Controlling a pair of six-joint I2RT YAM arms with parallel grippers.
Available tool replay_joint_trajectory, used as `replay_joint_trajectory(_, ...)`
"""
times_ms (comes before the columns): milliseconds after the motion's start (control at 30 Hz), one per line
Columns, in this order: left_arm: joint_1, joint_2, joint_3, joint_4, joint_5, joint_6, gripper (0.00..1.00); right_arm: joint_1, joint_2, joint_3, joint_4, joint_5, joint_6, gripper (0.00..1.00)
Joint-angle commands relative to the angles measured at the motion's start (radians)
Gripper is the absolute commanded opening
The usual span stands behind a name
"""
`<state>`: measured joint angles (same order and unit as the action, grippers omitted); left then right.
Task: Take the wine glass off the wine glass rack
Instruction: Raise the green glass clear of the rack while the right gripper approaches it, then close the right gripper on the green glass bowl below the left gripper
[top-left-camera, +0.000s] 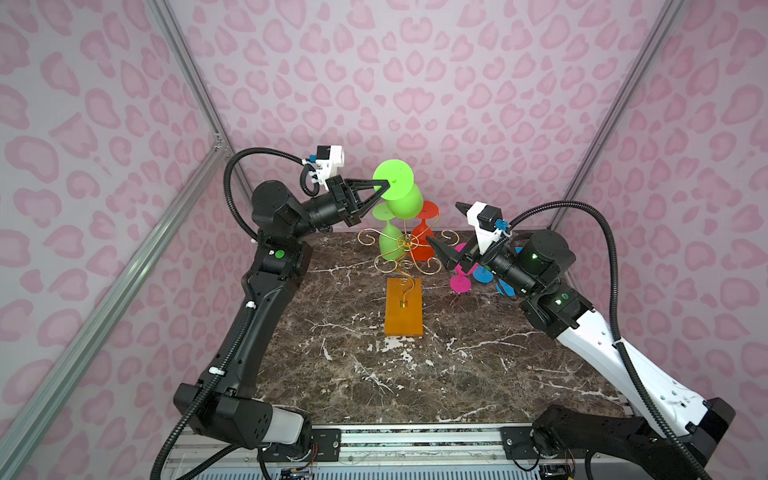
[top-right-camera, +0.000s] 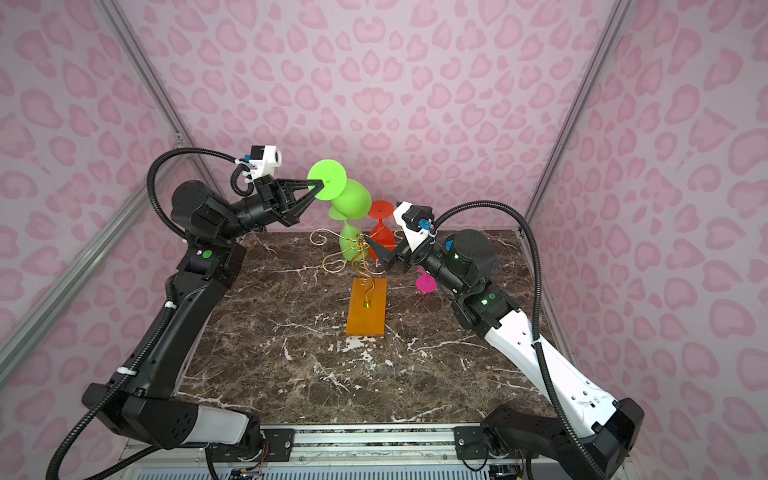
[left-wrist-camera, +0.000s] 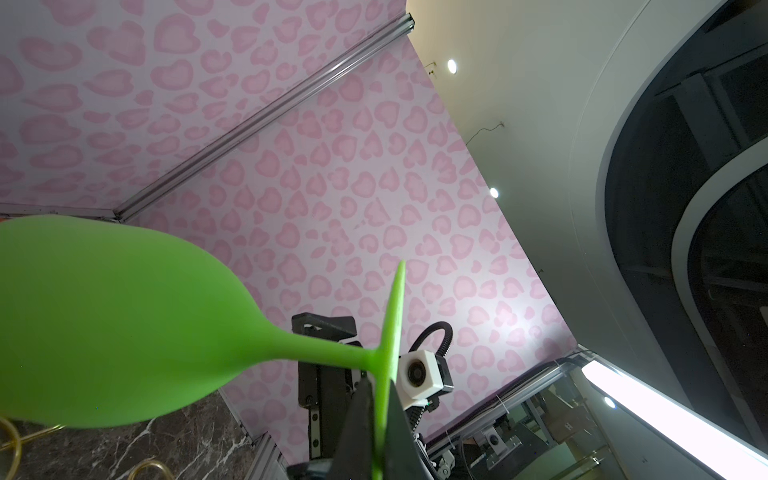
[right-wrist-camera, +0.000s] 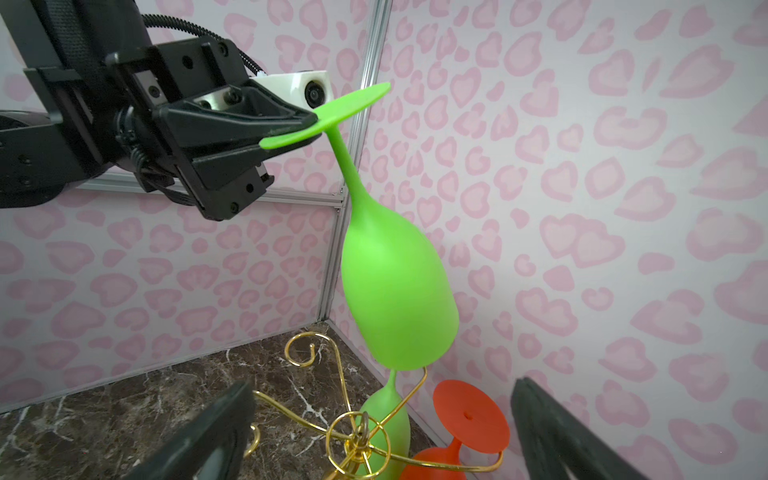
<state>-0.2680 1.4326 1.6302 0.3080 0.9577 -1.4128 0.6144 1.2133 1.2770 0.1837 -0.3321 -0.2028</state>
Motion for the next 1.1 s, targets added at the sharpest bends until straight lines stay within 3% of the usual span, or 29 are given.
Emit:
replay_joint_trajectory(0,-0.021,0.01,0.019,0.072,-0.005,-0.02,0.04,0.002,0.031,0.028,0.079,0.001,-0.03,0.98)
replay_joint_trajectory(400,-0.071,0.033,0.047,0.132,0.006,-0.1,0.04,0.002,0.159,0.147,0.074,-0.016,-0.039,0.98)
replay_joint_trajectory(1067,-0.094,0.036,0.039,0.195,0.016,-0.182,0.04,0.002,0.262,0.231,0.106,0.081,-0.009,0.95)
